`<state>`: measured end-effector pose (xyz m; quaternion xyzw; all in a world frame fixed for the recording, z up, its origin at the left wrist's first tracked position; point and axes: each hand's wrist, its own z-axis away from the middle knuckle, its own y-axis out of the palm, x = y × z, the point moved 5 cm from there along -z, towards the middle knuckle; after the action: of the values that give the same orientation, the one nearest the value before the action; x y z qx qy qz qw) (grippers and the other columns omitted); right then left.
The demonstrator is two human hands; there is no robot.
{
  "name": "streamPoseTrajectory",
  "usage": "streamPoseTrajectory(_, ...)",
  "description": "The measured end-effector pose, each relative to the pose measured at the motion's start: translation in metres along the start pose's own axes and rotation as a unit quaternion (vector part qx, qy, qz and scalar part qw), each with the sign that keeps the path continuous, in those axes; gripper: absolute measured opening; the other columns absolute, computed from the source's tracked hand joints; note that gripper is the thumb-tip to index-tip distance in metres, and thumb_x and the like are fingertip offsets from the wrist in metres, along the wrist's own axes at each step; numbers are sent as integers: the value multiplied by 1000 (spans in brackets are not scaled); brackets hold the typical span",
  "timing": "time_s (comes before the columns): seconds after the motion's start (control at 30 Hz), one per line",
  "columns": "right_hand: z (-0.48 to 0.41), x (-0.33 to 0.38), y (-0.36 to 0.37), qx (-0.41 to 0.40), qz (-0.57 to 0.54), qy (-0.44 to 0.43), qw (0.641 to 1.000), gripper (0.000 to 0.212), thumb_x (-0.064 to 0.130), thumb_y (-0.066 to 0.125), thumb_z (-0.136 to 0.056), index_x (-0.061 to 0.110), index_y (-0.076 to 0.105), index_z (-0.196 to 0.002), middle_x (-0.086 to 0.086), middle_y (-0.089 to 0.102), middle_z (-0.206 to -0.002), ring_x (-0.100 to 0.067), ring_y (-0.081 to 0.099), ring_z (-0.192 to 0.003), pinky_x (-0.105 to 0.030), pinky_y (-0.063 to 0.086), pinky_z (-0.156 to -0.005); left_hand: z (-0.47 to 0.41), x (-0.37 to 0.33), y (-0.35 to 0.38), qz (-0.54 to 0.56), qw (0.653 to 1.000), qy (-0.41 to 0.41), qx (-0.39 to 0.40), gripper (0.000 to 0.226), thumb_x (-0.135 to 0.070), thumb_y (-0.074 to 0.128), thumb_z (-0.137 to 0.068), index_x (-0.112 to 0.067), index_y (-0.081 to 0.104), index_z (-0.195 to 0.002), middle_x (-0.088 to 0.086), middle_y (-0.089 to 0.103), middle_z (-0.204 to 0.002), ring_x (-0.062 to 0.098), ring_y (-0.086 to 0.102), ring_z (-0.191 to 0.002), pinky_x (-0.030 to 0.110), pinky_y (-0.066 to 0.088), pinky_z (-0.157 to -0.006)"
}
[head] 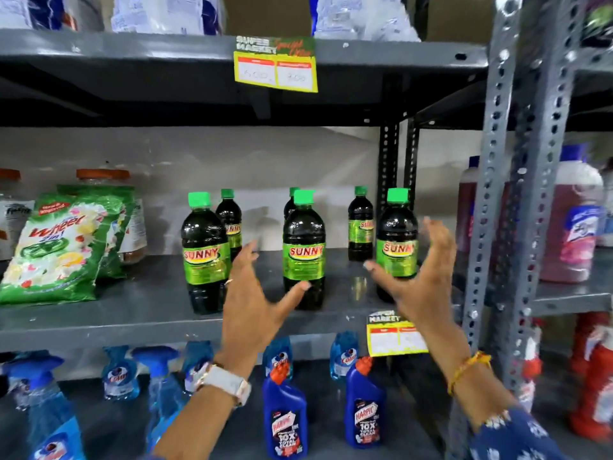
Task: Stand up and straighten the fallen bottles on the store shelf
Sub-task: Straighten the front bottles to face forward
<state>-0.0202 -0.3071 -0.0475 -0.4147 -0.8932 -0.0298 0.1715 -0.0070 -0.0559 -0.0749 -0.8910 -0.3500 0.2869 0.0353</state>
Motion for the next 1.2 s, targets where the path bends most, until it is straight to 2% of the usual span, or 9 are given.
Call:
streamPoseTrajectory(0.07, -12, -42, 0, 85, -88, 178, 976, 104, 51, 78, -60, 11, 25, -139, -6, 38, -135, -19, 39, -125, -19, 34, -99, -9, -4, 29, 4, 996, -66, 65, 116, -73, 63, -58, -8, 22, -145, 9, 40, -143, 21, 41, -127, 34, 35, -101)
streamPoseTrajectory(0.13, -10, -74, 10, 212, -145, 273, 927, 92, 28, 82, -63, 9, 30, -137, -6, 47, -133, -18, 47, -124, -14, 37, -92, -10, 1, 49, -50, 986, -126, 93, 110, -75, 65, -56, -9, 29, -137, 10, 52, -132, 28, 51, -118, 38, 42, -90)
streamPoseTrajectory(0.2, -4, -95, 19, 325, -142, 284, 891, 71, 11, 82, -65, 8, 48, -128, -5, 62, -119, -5, 62, -107, -9, 46, -82, -5, 5, 59, -143, 974, -145, 104, 89, -74, 66, -59, -11, 39, -116, 10, 63, -110, 31, 61, -100, 35, 44, -74)
streamPoseTrajectory(0.27, 0, -106, 23, 366, -118, 263, 885, 59, 15, 84, -63, 10, 61, -118, -1, 68, -108, 10, 65, -84, -10, 50, -80, -2, 8, 62, -193, 968, -134, 91, 78, -74, 64, -62, -12, 39, -103, 12, 66, -98, 32, 63, -91, 35, 43, -67)
streamPoseTrajectory(0.33, 2, -108, 24, 363, -111, 253, 890, 52, 25, 85, -62, 18, 66, -110, 4, 71, -101, 5, 65, -83, -20, 51, -84, -2, 10, 61, -209, 968, -124, 70, 76, -73, 64, -62, -12, 36, -97, 15, 67, -93, 34, 64, -87, 35, 41, -62)
streamPoseTrajectory(0.57, 1, -104, 24, 350, -109, 235, 900, 41, 25, 83, -65, 29, 60, -98, 15, 66, -91, 7, 60, -83, -6, 45, -70, -4, 10, 65, -221, 968, -105, 52, 82, -71, 64, -64, -5, 41, -107, 18, 66, -93, 38, 63, -84, 38, 44, -63)
streamPoseTrajectory(0.77, 2, -108, 23, 348, -101, 234, 902, 47, 33, 84, -61, 30, 61, -102, 8, 68, -99, -7, 64, -93, -24, 46, -89, -1, 10, 66, -222, 969, -101, 50, 82, -72, 62, -65, -6, 42, -109, 16, 66, -94, 36, 63, -84, 37, 44, -63)
streamPoseTrajectory(1.1, 4, -103, 21, 363, -75, 231, 900, 51, 36, 83, -62, 28, 59, -106, 7, 66, -103, -12, 63, -97, -28, 45, -93, -1, 5, 63, -223, 969, -93, 48, 81, -71, 62, -66, -5, 43, -109, 14, 66, -94, 34, 63, -84, 33, 39, -60)
streamPoseTrajectory(1.2, 1, -103, 19, 378, -95, 265, 882, 55, 43, 81, -59, 29, 57, -107, 3, 66, -113, -13, 62, -101, -30, 44, -97, -2, 7, 62, -213, 969, -106, 62, 90, -76, 58, -63, -7, 40, -117, 13, 66, -101, 33, 63, -90, 33, 42, -64)
